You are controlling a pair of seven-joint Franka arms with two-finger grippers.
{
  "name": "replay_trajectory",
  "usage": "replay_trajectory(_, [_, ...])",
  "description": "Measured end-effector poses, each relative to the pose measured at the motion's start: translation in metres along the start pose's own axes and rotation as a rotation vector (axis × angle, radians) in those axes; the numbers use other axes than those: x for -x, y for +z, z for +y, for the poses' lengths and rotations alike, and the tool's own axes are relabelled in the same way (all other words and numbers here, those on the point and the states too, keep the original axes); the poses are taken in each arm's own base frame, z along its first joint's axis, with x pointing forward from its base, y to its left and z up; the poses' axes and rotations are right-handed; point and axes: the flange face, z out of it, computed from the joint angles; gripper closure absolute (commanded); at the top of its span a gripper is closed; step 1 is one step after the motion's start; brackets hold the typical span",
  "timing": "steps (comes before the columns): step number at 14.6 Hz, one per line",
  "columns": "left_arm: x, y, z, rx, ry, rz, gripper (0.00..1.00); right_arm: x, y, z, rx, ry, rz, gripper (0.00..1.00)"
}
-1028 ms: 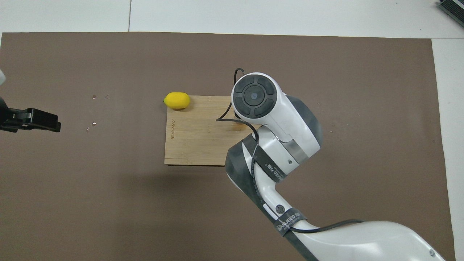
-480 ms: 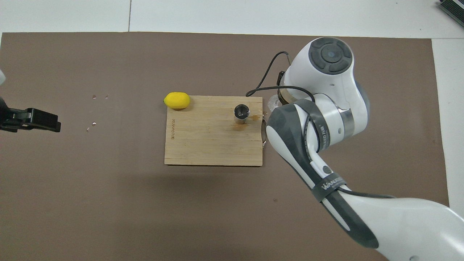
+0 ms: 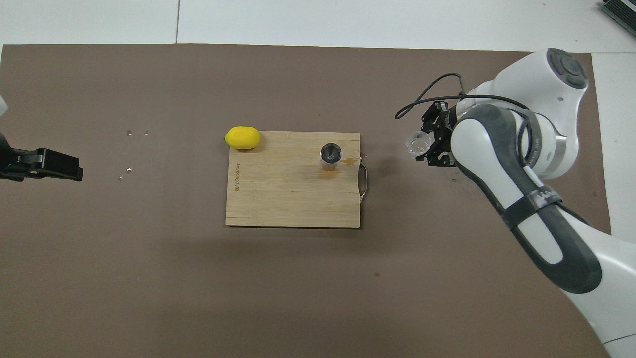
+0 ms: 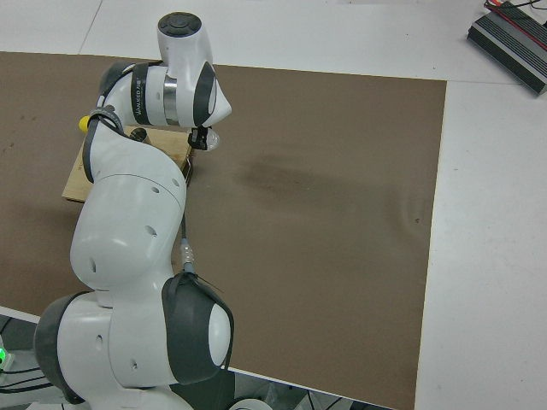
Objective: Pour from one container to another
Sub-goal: 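Lower the clear cup back onto the table with the right gripper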
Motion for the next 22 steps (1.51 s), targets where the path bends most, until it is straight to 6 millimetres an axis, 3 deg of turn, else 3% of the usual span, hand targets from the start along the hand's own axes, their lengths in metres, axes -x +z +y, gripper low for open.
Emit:
replay_trajectory(3, [0.000,0.000,0.000,0.000,0.000,0.000,0.00,-0.056,0.003,0.008,-0.010,0.016,-0.086,1.00])
replay_trajectory(7, [0.000,0.000,0.000,0.000,0.000,0.000,0.00,-0.102,0.010,0.018,-0.013,0.010,-0.150,1.00])
replay_trajectory(15, [0.000,0.000,0.000,0.000,0.000,0.000,0.00,-0.151,0.040,0.036,-0.020,-0.004,-0.210,0.98])
replay_trajectory(19, [0.000,0.000,0.000,0.000,0.000,0.000,0.00,-0.170,0.044,0.041,-0.030,0.019,-0.204,0.11])
replay_trajectory(20, [0.000,0.000,0.000,0.000,0.000,0.000,0.00,-0.168,0.046,0.042,-0.028,0.008,-0.204,0.04])
replay_trajectory(22, [0.000,0.000,0.000,0.000,0.000,0.000,0.00,-0.164,0.045,0.041,-0.033,-0.024,-0.203,0.03])
